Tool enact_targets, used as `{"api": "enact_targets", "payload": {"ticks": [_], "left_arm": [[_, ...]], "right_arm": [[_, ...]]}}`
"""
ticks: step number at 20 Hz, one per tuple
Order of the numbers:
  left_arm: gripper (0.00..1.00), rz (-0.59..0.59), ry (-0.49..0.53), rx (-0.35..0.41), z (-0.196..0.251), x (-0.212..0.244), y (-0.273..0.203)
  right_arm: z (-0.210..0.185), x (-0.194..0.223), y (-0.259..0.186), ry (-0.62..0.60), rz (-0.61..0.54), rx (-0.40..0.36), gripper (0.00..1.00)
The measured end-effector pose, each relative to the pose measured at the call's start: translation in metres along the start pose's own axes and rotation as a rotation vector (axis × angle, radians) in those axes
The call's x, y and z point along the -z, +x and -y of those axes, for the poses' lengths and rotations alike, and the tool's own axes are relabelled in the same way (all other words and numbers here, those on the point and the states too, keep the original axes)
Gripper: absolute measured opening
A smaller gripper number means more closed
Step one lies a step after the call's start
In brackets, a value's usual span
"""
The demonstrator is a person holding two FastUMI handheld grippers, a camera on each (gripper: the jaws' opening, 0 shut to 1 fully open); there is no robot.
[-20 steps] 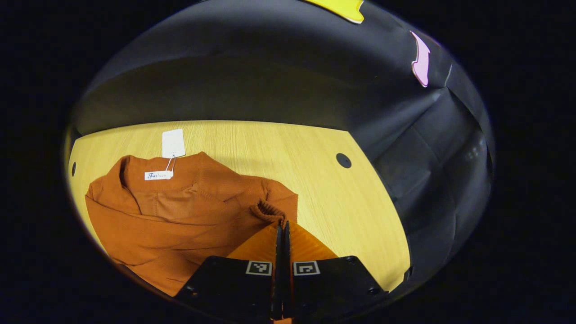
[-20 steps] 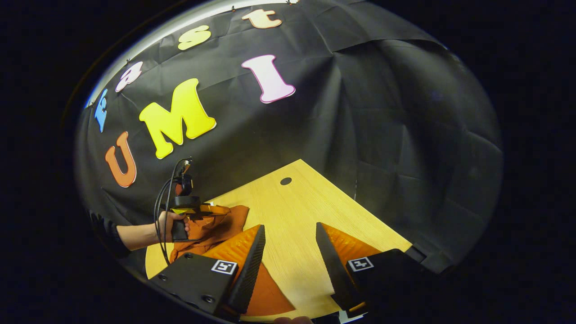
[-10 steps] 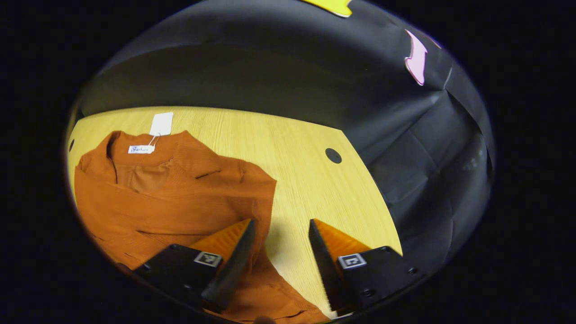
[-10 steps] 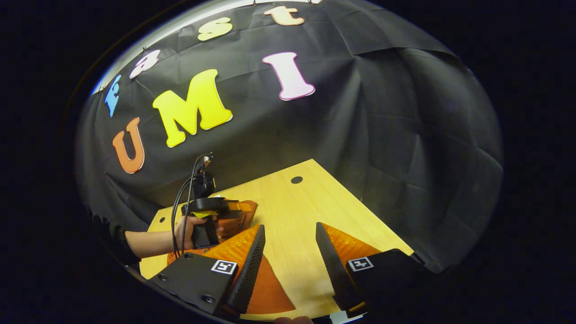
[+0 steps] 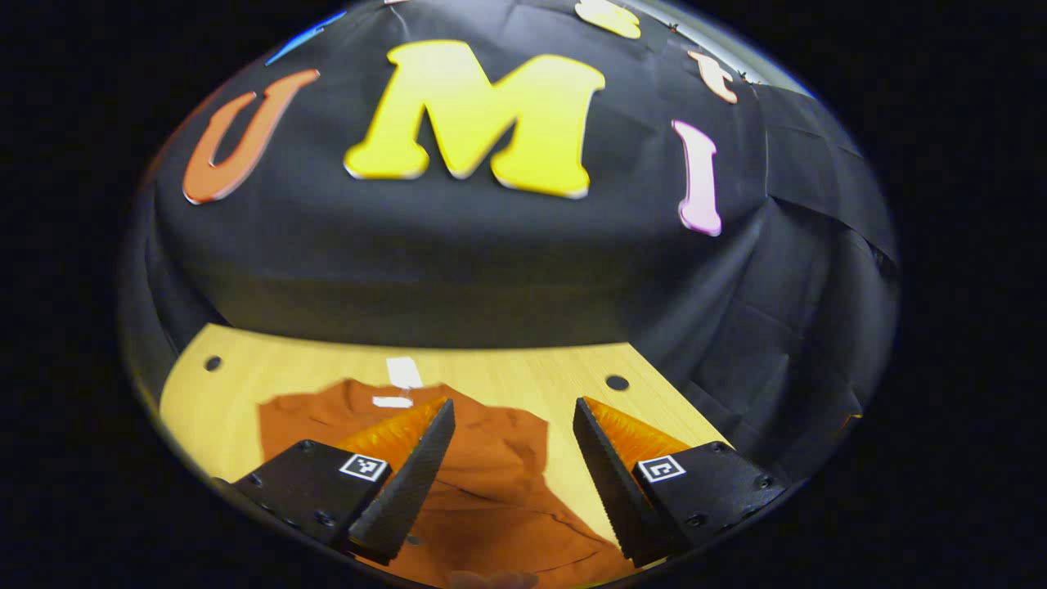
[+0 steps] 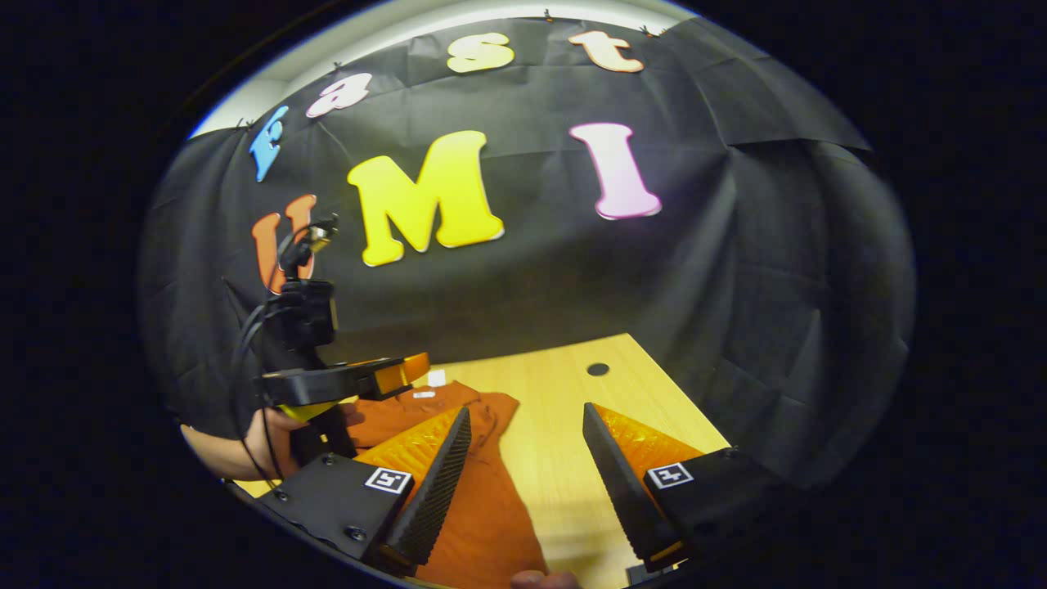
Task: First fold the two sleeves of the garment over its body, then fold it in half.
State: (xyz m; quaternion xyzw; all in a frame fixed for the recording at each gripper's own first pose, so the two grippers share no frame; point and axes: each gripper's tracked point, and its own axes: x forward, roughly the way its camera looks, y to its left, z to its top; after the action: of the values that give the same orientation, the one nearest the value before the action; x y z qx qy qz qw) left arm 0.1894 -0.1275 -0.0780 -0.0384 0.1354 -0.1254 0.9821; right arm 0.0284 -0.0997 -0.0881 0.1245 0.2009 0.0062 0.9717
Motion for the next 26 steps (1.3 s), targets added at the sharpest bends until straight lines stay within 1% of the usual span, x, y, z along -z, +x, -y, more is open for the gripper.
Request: {"api": "enact_targets", "payload": {"ticks": [1,4,6,8,10,11,14,16,17,18,19,21,23,24,26], "left_arm": [[0.98,0.056,0.007,-0.025,-0.014,-0.014,-0.016],[0.98,0.171,0.037,-0.092,-0.052,-0.05,-0.069],[0.98,0.229,0.032,-0.124,-0.069,-0.063,-0.103],[0.98,0.291,0.028,-0.159,-0.083,-0.071,-0.132],[0.98,0.329,0.073,-0.179,-0.092,-0.071,-0.15],[0.98,0.337,0.086,-0.179,-0.095,-0.07,-0.157],[0.98,0.327,0.089,-0.137,-0.096,-0.065,-0.169],[0.98,0.3,0.089,-0.114,-0.105,-0.052,-0.172],[1.0,0.278,0.097,-0.099,-0.108,-0.041,-0.174],[0.99,0.243,0.107,-0.083,-0.113,-0.027,-0.176],[0.98,0.212,0.112,-0.071,-0.121,-0.011,-0.179],[0.98,0.128,0.102,-0.036,-0.135,0.023,-0.186],[0.98,0.02,0.1,-0.047,-0.165,0.071,-0.194],[0.98,-0.062,0.086,-0.04,-0.177,0.099,-0.2],[0.99,-0.229,0.029,0.002,-0.194,0.158,-0.22]], "right_arm": [[-0.016,-0.006,0.005,-0.02,0.025,-0.03,0.9],[-0.068,-0.027,0.011,-0.068,0.099,-0.119,0.91],[-0.094,-0.036,0.009,-0.087,0.141,-0.159,0.92],[-0.112,-0.04,0.005,-0.11,0.179,-0.173,0.92],[-0.125,-0.042,0.001,-0.132,0.209,-0.171,0.92],[-0.13,-0.04,-0.001,-0.131,0.218,-0.174,0.92],[-0.141,-0.03,-0.002,-0.116,0.193,-0.179,0.91],[-0.134,-0.02,-0.003,-0.114,0.165,-0.163,0.91],[-0.129,-0.016,-0.003,-0.121,0.151,-0.156,0.91],[-0.126,-0.008,-0.003,-0.132,0.134,-0.177,0.92],[-0.122,0.003,-0.003,-0.147,0.105,-0.197,0.91],[-0.097,0.025,-0.006,-0.18,0.035,-0.198,0.92],[-0.071,0.051,-0.011,-0.193,-0.046,-0.186,0.92],[-0.059,0.068,-0.013,-0.19,-0.098,-0.184,0.92],[-0.034,0.106,-0.021,-0.181,-0.216,-0.179,0.92]]}}
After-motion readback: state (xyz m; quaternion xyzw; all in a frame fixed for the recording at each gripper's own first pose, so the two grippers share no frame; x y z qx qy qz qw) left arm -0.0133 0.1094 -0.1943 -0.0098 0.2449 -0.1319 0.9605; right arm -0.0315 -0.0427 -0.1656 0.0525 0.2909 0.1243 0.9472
